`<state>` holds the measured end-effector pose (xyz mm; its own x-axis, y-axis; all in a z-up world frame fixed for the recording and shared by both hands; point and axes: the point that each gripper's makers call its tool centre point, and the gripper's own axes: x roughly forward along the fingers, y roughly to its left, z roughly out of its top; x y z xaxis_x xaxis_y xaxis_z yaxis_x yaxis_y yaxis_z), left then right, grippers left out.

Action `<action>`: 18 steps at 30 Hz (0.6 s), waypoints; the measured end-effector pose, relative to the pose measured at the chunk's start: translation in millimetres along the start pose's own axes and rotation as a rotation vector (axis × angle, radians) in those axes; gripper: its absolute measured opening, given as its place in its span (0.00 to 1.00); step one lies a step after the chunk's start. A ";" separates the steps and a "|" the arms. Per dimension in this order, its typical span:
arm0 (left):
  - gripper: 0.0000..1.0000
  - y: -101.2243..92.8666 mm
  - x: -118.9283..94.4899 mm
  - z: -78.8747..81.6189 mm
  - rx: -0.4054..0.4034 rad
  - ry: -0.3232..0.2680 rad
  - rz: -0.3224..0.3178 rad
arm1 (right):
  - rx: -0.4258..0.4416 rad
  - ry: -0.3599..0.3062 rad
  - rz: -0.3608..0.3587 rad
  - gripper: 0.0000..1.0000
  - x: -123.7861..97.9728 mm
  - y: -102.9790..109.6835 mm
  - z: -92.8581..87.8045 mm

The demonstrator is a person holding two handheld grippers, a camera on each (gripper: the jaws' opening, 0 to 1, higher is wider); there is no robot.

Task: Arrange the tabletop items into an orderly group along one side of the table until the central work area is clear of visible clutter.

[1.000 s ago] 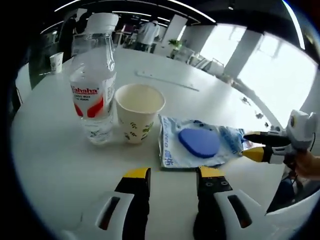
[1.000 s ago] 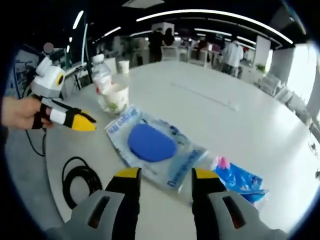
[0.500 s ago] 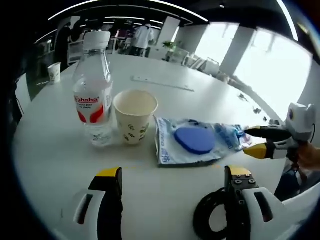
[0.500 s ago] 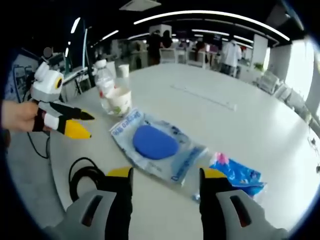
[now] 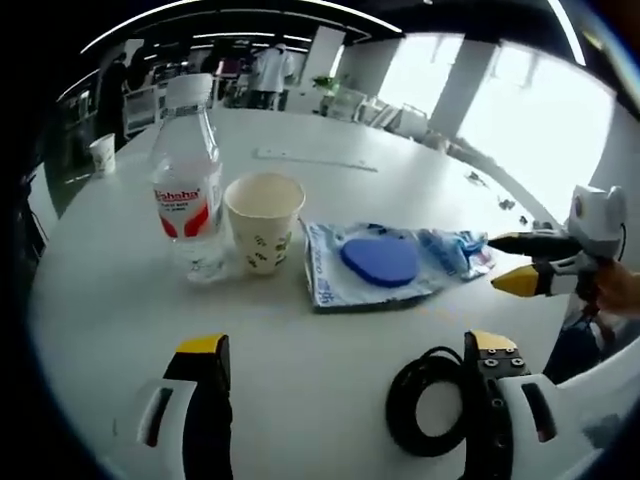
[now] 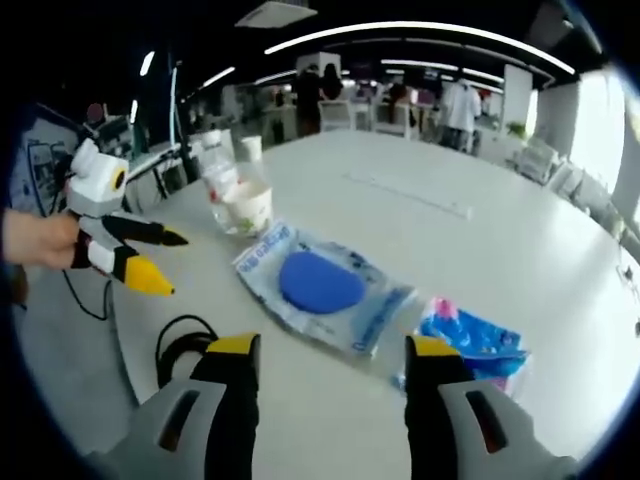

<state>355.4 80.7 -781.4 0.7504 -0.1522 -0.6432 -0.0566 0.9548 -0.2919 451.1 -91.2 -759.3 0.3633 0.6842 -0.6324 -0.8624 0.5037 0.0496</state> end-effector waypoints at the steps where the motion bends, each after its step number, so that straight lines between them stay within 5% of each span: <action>1: 0.94 -0.6 -1.7 -0.4 0.005 0.001 0.001 | 0.004 0.001 0.002 0.55 -1.3 0.5 -0.9; 18: 0.94 2.3 -20.1 -9.5 0.020 0.001 0.013 | 0.039 0.003 0.034 0.59 -28.7 13.7 -10.7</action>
<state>333.9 83.6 -775.9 0.7488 -0.1402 -0.6478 -0.0528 0.9617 -0.2691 425.1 -109.6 -748.7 0.3334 0.6997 -0.6318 -0.8598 0.5006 0.1007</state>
